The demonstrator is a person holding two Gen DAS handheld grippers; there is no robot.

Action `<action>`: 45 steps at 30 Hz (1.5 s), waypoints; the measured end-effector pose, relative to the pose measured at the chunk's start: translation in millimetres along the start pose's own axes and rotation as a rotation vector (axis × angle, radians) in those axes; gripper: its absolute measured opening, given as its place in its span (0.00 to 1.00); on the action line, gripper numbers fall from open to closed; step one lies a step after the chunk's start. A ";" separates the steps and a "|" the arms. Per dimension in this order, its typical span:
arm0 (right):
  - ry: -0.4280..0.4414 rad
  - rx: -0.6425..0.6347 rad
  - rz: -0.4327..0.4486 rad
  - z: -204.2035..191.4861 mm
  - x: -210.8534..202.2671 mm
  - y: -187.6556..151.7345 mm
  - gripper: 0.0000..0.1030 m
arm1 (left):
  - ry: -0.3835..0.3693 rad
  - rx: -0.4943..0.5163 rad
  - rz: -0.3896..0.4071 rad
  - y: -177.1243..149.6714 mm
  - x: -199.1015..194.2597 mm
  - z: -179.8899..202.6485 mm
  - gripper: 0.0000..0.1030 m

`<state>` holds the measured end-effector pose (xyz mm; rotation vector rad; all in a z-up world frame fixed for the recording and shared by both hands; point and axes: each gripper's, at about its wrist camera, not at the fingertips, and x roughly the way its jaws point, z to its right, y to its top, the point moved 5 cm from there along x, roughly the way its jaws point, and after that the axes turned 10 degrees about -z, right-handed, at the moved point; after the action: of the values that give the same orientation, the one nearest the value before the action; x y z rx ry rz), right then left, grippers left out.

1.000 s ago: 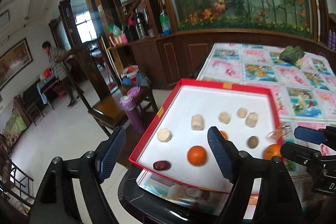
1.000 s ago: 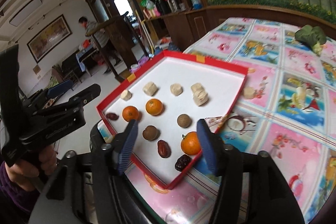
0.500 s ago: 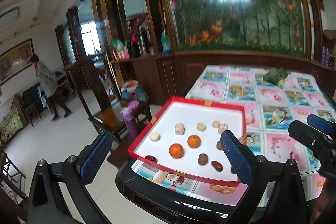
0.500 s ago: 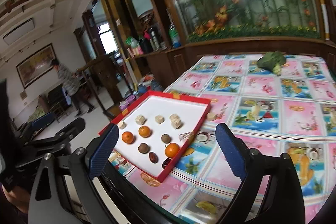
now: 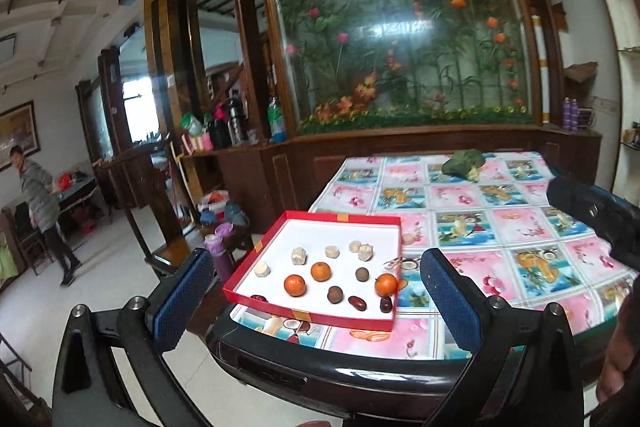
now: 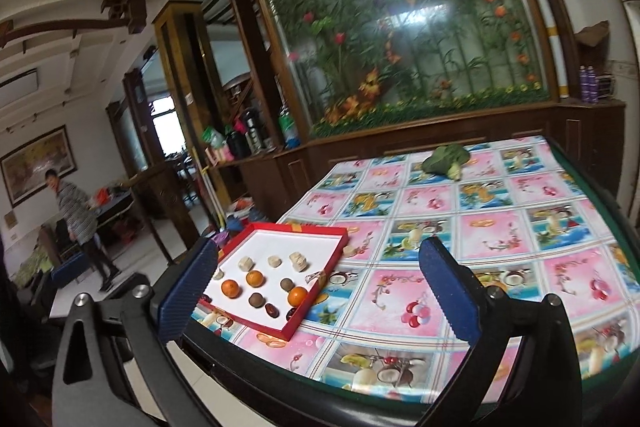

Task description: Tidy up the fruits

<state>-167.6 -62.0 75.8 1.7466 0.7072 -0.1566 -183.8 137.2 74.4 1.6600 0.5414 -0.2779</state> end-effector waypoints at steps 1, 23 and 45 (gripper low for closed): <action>-0.002 -0.002 0.012 -3.3 -7.0 -1.5 0.99 | -0.006 0.004 0.014 -1.7 -4.6 -0.9 1.00; -0.042 -0.149 0.099 -45.9 -11.9 -10.6 1.00 | -0.022 -0.061 0.008 -7.5 -6.5 -21.1 1.00; -0.028 -0.154 0.055 -50.3 -3.3 -16.3 1.00 | -0.035 -0.061 0.003 -11.9 -6.2 -26.1 1.00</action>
<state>-191.8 -15.0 79.0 1.6118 0.6340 -0.0863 -198.3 162.5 71.4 1.5943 0.5161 -0.2855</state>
